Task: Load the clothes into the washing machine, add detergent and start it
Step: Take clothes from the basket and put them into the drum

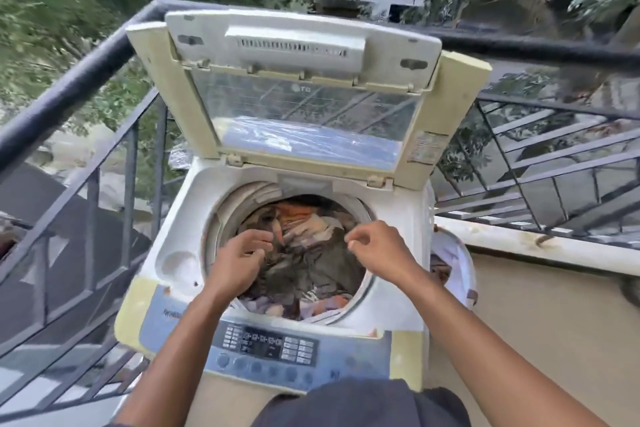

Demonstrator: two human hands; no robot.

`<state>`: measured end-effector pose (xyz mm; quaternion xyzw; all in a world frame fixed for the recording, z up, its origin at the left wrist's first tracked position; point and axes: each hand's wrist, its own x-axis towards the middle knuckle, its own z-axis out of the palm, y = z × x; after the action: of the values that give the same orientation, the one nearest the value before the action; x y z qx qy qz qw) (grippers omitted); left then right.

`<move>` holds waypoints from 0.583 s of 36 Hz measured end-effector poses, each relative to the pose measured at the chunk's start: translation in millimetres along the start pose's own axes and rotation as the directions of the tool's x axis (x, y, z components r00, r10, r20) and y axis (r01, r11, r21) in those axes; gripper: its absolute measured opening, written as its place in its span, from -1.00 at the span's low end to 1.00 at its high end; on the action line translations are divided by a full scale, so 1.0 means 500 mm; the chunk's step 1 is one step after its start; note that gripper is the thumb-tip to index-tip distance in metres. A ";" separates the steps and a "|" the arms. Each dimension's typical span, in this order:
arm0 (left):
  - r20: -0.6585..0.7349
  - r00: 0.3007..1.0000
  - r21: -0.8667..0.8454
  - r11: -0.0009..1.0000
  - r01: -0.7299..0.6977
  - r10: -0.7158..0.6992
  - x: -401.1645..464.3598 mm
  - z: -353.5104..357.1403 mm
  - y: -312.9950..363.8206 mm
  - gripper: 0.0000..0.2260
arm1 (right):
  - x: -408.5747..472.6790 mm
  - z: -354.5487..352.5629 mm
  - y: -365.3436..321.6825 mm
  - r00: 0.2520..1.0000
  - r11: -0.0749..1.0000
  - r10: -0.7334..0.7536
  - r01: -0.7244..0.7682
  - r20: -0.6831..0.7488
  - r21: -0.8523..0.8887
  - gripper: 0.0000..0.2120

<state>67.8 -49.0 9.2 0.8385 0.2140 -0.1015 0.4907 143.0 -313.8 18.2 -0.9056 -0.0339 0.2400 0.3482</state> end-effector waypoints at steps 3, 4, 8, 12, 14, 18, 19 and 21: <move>0.018 1.000 0.001 1.000 0.016 -0.016 0.000 0.015 0.003 -0.77 | -0.013 -0.006 0.017 0.999 0.998 -0.023 0.025 -0.047 0.057 -0.85; 0.023 1.000 0.001 1.000 0.009 -0.009 0.000 0.022 0.009 -0.80 | -0.019 -0.010 0.024 0.997 0.996 -0.035 0.041 -0.073 0.076 -0.86; 0.085 0.995 -0.003 0.999 -0.052 0.052 -0.004 0.065 0.058 -0.84 | -0.044 -0.033 0.059 0.981 0.981 -0.034 0.069 -0.189 0.183 -0.86; 0.154 0.976 -0.012 0.988 -0.153 0.153 -0.018 0.125 0.133 -0.84 | -0.087 -0.067 0.118 0.940 0.924 0.056 0.079 -0.338 0.373 -0.86; 0.202 0.962 -0.043 0.983 -0.181 0.186 -0.025 0.160 0.174 -0.82 | -0.109 -0.090 0.159 0.913 0.903 0.113 0.070 -0.391 0.423 -0.80; 0.304 0.924 -0.098 0.972 -0.212 0.232 -0.021 0.247 0.254 -0.81 | -0.136 -0.140 0.269 0.868 0.877 0.261 -0.031 -0.422 0.479 -0.75; 0.326 0.915 -0.116 0.971 -0.211 0.237 -0.019 0.273 0.276 -0.81 | -0.138 -0.152 0.300 0.856 0.871 0.297 -0.062 -0.422 0.487 -0.73; 0.365 0.898 -0.151 0.968 -0.202 0.244 -0.015 0.327 0.322 -0.81 | -0.142 -0.175 0.356 0.832 0.857 0.356 -0.109 -0.425 0.504 -0.69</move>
<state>141.5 -261.1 55.9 0.7936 0.0222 -0.1936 0.5764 101.7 -518.2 -11.7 -0.8245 0.2295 0.0380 0.5158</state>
